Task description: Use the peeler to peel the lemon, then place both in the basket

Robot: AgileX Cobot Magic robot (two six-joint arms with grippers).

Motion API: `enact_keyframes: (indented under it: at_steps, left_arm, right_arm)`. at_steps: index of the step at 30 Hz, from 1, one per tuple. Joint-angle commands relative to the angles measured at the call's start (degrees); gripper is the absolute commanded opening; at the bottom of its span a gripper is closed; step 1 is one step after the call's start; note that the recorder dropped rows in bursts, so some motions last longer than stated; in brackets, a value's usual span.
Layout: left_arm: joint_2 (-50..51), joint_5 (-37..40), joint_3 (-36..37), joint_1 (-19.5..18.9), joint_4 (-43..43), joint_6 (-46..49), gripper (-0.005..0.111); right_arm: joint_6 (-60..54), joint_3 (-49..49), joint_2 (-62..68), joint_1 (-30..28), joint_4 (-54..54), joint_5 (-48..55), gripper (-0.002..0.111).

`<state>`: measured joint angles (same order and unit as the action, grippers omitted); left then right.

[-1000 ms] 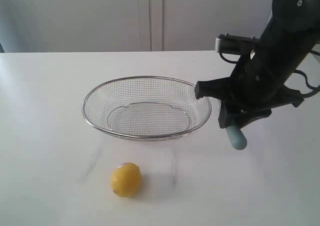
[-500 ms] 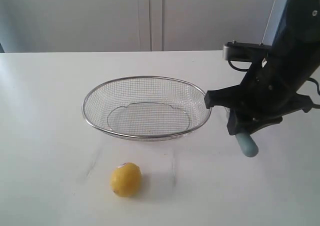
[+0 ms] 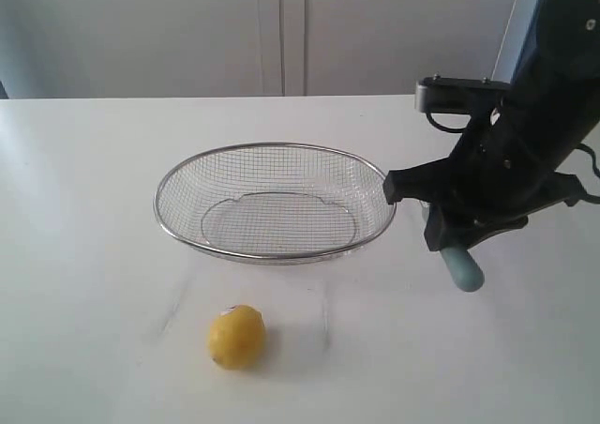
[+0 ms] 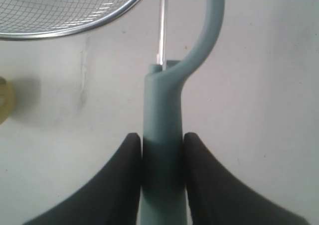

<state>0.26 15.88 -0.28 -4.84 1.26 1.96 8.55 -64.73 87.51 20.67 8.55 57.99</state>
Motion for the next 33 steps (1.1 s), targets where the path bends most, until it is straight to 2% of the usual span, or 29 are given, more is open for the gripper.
enact_keyframes:
  at_steps: [1,33]
  left_arm:
    - [-0.3,-2.6,0.3,-0.2,0.4,-0.6,0.000]
    - [-0.3,-4.1,0.3,-0.2,0.4,-0.4,0.000]
  right_arm:
    - [-0.8,0.2,-0.7,-0.3,-0.3,-0.1,0.000]
    - [-0.5,0.2,-0.7,-0.3,0.0,-2.0,0.000]
